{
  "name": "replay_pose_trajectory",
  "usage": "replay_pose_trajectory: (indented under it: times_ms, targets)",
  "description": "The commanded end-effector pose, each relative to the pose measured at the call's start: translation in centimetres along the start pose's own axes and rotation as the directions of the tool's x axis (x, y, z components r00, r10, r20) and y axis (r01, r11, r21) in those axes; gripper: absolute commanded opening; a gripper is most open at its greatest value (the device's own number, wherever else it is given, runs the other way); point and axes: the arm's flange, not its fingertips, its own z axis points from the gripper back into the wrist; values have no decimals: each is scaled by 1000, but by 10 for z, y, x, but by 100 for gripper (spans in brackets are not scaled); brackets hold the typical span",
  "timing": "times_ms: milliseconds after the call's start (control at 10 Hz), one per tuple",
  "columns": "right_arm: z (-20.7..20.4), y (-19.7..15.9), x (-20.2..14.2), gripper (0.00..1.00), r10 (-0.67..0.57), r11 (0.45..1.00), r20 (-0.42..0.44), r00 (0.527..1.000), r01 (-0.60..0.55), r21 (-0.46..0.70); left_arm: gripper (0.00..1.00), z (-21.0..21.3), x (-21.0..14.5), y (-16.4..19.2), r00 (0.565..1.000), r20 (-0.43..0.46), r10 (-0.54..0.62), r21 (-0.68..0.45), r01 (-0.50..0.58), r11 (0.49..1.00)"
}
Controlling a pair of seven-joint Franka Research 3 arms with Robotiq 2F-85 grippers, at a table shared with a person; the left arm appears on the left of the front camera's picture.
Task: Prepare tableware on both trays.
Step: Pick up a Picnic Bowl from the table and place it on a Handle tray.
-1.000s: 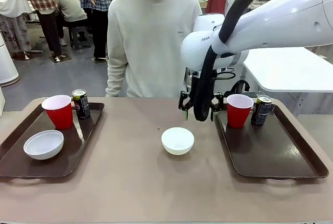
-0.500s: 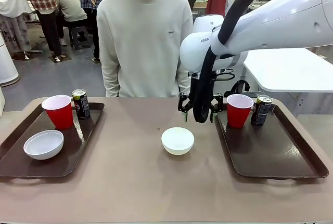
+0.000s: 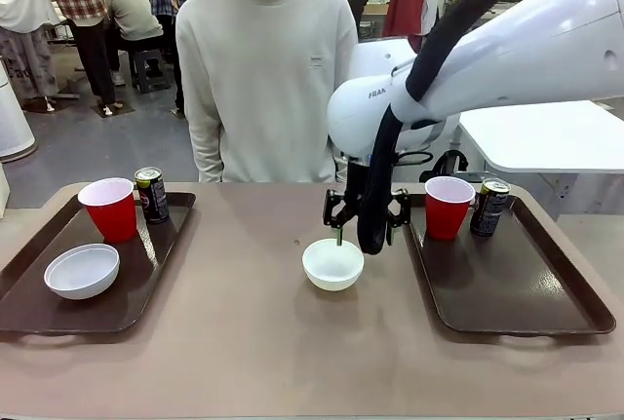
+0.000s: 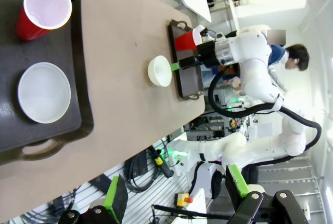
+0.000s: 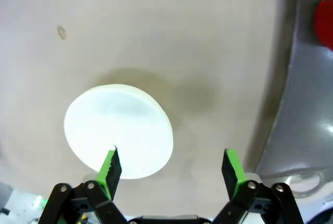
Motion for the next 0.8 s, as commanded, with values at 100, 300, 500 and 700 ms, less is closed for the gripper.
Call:
replay_pose_trajectory:
  times_ms: [100,300,500,700]
  targets:
    - [-32,3,3,100,22,1000,23,999,-21,-15,100,-2,-2,1,1000,7,-24,-18,24,1000]
    - [-41,3,15,71,122,992,45,992,-120,-48,100,-2,-2,1,1000,7,-24,-18,24,1000]
    - [-39,5,14,12,102,994,40,994,-100,-45,100,-2,-2,1,1000,7,-24,-18,24,1000]
    - [-37,4,14,0,92,995,28,995,-90,-51,100,-2,-2,1,1000,7,-24,-18,24,1000]
